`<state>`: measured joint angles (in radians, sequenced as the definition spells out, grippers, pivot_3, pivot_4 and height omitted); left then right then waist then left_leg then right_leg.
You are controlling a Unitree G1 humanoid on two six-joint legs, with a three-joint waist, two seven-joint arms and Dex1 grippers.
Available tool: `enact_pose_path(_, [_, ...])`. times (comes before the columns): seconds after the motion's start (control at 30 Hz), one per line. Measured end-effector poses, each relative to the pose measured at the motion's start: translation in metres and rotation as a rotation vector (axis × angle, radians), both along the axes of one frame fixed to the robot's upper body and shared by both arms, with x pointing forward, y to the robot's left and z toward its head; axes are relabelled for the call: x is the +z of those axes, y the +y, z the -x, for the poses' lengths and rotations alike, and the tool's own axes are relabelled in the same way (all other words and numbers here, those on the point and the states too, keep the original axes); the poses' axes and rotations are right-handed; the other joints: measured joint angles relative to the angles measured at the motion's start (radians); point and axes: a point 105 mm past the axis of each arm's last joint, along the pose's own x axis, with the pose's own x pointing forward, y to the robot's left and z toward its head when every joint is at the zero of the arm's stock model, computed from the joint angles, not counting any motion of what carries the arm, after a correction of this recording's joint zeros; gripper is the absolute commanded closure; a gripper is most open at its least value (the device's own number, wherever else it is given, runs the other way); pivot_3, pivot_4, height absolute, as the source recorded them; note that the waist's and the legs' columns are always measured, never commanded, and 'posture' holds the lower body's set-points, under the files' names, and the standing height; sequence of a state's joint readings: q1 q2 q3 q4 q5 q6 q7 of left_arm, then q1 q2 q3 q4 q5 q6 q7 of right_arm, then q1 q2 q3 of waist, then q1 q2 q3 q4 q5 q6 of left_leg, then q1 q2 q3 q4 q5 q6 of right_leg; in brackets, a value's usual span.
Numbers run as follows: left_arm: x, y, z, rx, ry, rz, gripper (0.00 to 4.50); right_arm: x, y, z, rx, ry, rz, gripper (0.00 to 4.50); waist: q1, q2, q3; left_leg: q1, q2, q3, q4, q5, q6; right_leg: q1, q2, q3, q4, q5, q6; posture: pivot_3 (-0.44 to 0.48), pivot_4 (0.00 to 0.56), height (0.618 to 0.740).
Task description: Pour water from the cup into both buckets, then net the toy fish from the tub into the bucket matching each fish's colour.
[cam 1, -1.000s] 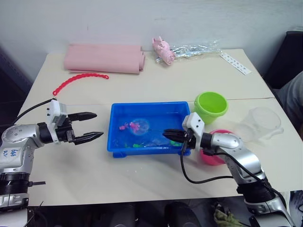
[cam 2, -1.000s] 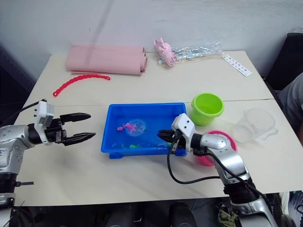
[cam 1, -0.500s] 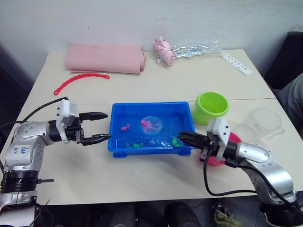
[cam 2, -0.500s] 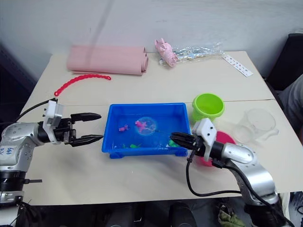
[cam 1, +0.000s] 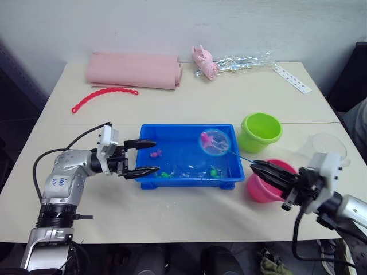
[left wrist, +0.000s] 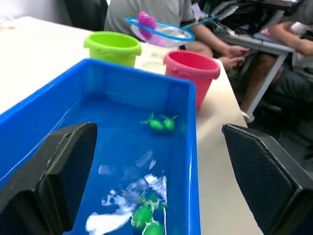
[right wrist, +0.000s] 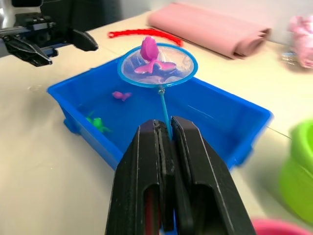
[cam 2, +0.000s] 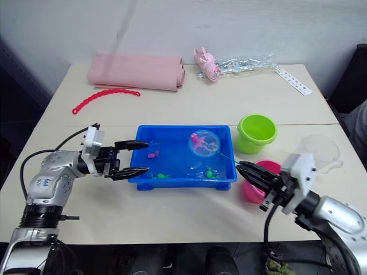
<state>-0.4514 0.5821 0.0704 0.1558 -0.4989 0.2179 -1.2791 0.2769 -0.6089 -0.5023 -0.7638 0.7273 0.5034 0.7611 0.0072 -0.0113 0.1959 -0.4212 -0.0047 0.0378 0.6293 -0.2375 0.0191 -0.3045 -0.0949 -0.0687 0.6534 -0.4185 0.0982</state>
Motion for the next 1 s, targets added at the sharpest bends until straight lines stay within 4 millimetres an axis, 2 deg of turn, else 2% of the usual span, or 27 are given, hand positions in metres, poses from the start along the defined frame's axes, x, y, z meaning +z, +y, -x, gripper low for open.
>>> enact_pose_path(0.27, [0.009,-0.026,-0.003,-0.101,-0.024,0.009,0.03,0.005,-0.053,0.056,-0.292,-0.015,0.083,4.5,0.017,-0.001,-0.001,0.001,0.0,0.001,0.0,0.0,0.001,0.001,0.0,0.001,0.0,0.0,0.0,0.0,0.15,0.74])
enact_pose_path(0.43, [0.01,-0.038,-0.003,-0.159,-0.018,0.014,0.03,-0.001,-0.074,0.084,-0.428,-0.001,0.164,4.5,0.016,0.0,-0.001,0.002,0.0,0.001,-0.001,0.001,0.0,0.0,0.001,0.003,-0.003,0.0,0.0,0.0,0.15,0.74])
enact_pose_path(0.53, [0.012,-0.043,-0.005,-0.18,-0.017,0.03,0.03,-0.003,-0.086,0.091,-0.489,-0.02,0.222,4.5,0.014,0.0,-0.001,0.002,0.0,0.001,-0.002,0.001,0.0,0.0,0.001,0.003,-0.003,0.0,0.0,0.0,0.15,0.74])
enact_pose_path(0.63, [0.007,-0.052,0.0,-0.227,0.015,0.032,0.03,-0.014,-0.101,0.097,-0.522,-0.08,0.464,4.5,0.015,0.0,-0.001,0.002,-0.001,0.002,-0.002,0.001,0.0,0.0,0.001,0.004,-0.004,0.0,0.0,0.0,0.15,0.74])
enact_pose_path(0.73, [0.005,-0.056,0.001,-0.238,0.025,0.042,0.03,-0.018,-0.109,0.098,-0.551,-0.173,0.627,4.5,0.015,0.001,-0.001,0.002,-0.001,0.002,-0.002,0.001,-0.001,0.0,0.001,0.004,-0.003,0.0,0.0,0.0,0.15,0.74])
enact_pose_path(0.83, [0.004,-0.057,0.001,-0.241,0.026,0.048,0.03,-0.018,-0.111,0.096,-0.562,-0.256,0.772,4.5,0.015,0.001,-0.001,0.002,-0.001,0.002,-0.002,0.001,-0.001,0.0,0.001,0.004,-0.003,0.0,0.0,0.0,0.15,0.74])
enact_pose_path(1.0, [0.004,-0.06,0.001,-0.24,0.029,0.058,0.03,-0.024,-0.102,0.091,-0.493,-0.385,1.008,4.5,0.016,0.001,-0.001,0.003,-0.001,0.002,-0.002,0.001,-0.002,0.0,0.001,0.004,-0.003,0.0,0.0,0.0,0.15,0.74])
